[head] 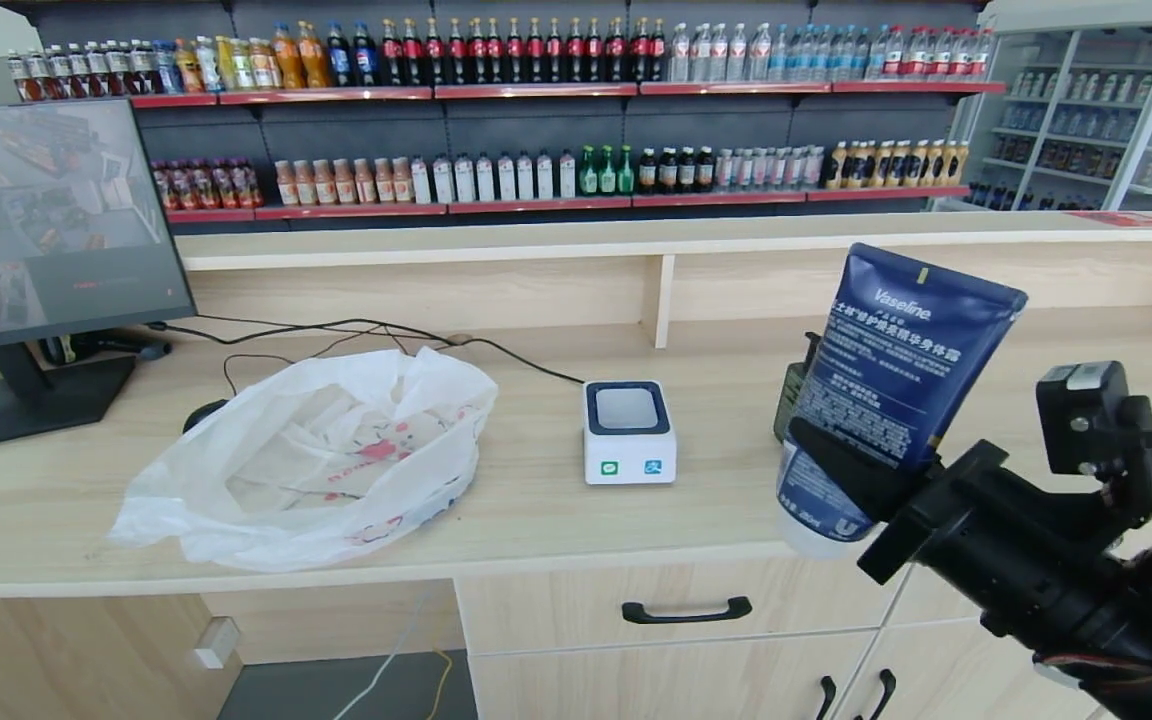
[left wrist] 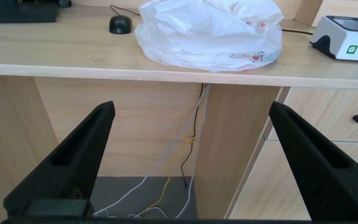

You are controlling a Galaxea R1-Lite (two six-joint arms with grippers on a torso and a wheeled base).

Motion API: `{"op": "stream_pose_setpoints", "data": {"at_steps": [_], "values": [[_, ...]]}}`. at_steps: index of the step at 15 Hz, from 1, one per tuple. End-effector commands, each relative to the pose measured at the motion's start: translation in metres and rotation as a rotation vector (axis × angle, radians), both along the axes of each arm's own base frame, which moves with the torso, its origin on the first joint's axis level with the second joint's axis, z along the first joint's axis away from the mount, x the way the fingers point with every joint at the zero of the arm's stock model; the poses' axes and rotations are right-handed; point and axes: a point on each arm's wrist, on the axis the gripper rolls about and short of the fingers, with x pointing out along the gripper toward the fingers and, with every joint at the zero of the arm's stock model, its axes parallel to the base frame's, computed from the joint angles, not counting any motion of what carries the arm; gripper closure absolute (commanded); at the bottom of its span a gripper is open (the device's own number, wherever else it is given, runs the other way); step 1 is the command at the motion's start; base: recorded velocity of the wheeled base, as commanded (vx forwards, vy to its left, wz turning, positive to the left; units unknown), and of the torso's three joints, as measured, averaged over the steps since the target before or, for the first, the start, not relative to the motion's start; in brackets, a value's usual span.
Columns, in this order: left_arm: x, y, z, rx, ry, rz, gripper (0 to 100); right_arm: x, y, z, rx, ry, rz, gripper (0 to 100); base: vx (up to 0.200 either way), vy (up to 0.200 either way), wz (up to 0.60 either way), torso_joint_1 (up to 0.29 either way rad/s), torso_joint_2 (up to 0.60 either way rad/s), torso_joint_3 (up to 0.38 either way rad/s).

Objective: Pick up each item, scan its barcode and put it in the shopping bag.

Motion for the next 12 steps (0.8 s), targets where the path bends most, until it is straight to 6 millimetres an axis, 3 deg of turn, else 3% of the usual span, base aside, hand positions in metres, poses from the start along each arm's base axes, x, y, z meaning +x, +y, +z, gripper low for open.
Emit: {"op": "stream_pose_setpoints", "data": {"at_steps": [1, 5, 12], "values": [[0.000, 0.000, 0.000, -0.001, 0.000, 0.000, 0, -0.013, -0.009, 0.008, 0.020, -0.031, 0.003, 100, 0.000, 0.000, 0.00, 0.000, 0.00, 0.000], [0.000, 0.000, 0.000, -0.001, 0.000, 0.000, 0, -0.020, -0.011, 0.011, 0.030, -0.046, 0.074, 100, 0.000, 0.000, 0.00, 0.000, 0.00, 0.000], [0.000, 0.000, 0.000, -0.001, 0.000, 0.000, 0, -0.028, 0.004, 0.027, 0.267, 0.065, 0.335, 100, 0.000, 0.000, 0.00, 0.000, 0.00, 0.000]]}}
